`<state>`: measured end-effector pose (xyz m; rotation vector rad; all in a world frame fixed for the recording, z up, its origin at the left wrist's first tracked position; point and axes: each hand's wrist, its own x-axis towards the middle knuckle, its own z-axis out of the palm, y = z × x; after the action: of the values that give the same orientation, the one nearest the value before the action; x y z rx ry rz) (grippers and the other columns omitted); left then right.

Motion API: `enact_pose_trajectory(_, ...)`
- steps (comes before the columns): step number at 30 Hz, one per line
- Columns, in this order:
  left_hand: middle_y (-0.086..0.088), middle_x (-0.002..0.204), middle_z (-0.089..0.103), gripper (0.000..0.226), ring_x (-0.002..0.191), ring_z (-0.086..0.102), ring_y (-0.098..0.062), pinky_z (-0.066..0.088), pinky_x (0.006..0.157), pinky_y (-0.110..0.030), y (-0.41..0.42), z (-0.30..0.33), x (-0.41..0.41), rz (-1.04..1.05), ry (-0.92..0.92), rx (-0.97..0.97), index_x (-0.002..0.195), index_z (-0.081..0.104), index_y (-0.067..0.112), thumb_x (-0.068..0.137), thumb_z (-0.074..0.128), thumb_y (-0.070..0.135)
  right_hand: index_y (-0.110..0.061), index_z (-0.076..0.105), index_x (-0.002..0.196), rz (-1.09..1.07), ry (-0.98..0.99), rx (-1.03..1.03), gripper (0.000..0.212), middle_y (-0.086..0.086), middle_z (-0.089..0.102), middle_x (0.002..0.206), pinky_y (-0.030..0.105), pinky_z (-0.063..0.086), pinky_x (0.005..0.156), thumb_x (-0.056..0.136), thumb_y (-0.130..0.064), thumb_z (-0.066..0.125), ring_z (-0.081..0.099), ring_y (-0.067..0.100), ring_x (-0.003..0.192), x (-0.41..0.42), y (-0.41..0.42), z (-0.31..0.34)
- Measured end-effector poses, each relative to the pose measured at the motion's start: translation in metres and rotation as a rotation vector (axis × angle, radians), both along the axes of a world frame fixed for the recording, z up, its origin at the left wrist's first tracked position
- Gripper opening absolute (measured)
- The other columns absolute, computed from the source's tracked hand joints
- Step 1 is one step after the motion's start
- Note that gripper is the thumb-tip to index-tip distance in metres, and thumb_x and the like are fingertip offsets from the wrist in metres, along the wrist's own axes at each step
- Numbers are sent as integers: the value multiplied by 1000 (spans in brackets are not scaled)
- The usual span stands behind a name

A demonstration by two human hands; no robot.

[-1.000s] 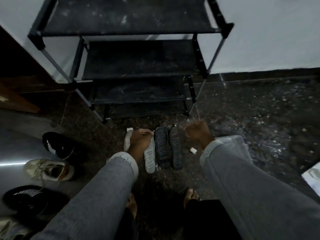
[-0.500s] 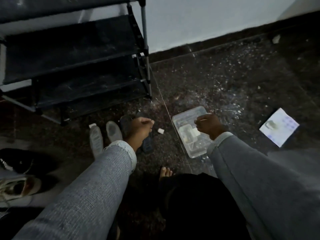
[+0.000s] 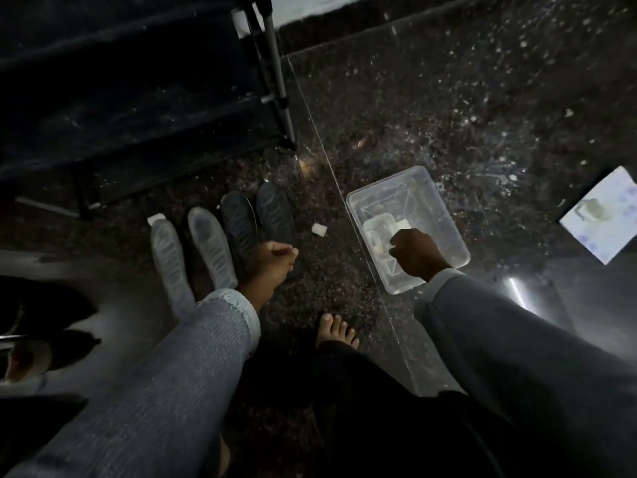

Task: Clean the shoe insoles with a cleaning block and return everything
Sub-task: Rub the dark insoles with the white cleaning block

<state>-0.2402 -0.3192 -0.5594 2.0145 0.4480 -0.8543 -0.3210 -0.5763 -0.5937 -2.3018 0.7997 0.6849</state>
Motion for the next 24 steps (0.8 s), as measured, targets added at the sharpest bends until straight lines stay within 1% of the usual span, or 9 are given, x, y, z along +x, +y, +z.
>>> enact_pose_trajectory(1,-14,107,69,23,66,58,-9,45,57,-22,2,-7,2,1,-1,6,113,64,6,93,64,19,-11,65,114,31,-4,-4,25,11,59,127,31,41,95,91,-20,62,54,30,117,2,3,-8)
enact_pose_trajectory(5,-14,108,69,23,66,57,-9,46,56,-21,8,-31,11,-1,16,16,112,64,7,93,64,19,-13,61,117,15,23,-12,26,12,57,128,31,42,95,92,-13,54,53,31,117,12,10,-36)
enact_pose_trajectory(8,-13,106,68,26,66,57,-8,47,55,-21,11,-46,16,-8,23,31,115,63,5,94,63,19,-12,59,120,37,26,-10,31,13,57,129,34,43,100,90,-6,53,53,30,118,19,10,-52)
enact_pose_trajectory(11,-14,106,68,26,65,56,-7,45,47,-11,14,-59,19,-12,28,42,115,63,4,93,63,18,-11,57,123,64,27,-25,37,14,53,133,34,38,105,89,0,52,48,30,123,23,8,-66)
enact_pose_trajectory(12,-14,106,68,26,64,56,-7,45,47,-10,15,-63,20,-12,29,48,115,63,4,93,64,17,-12,57,124,71,35,-22,38,14,51,134,34,38,106,89,1,52,47,30,124,24,8,-69)
enact_pose_trajectory(15,-16,105,69,24,64,57,-8,47,56,-18,17,-74,21,2,34,63,112,64,4,92,66,18,-13,56,127,111,46,-19,40,14,50,135,35,38,106,90,2,51,47,30,125,27,7,-80)
enact_pose_trajectory(18,-15,99,69,24,64,57,-9,47,60,-20,20,-82,23,8,48,72,111,64,4,91,66,18,-11,55,130,201,50,-51,35,15,51,133,36,36,105,96,-7,48,48,32,123,31,7,-85)
enact_pose_trajectory(21,-10,93,67,25,65,58,-9,48,64,-22,24,-90,23,16,64,73,112,65,4,91,66,18,-11,59,124,253,38,-104,30,16,53,125,37,40,98,99,-17,43,52,34,116,31,5,-90)
enact_pose_trajectory(24,-10,93,67,24,65,58,-9,50,67,-24,27,-96,22,18,75,68,110,65,4,91,66,18,-11,63,115,227,40,-119,26,14,57,122,38,44,96,97,-13,44,55,32,111,31,3,-91)
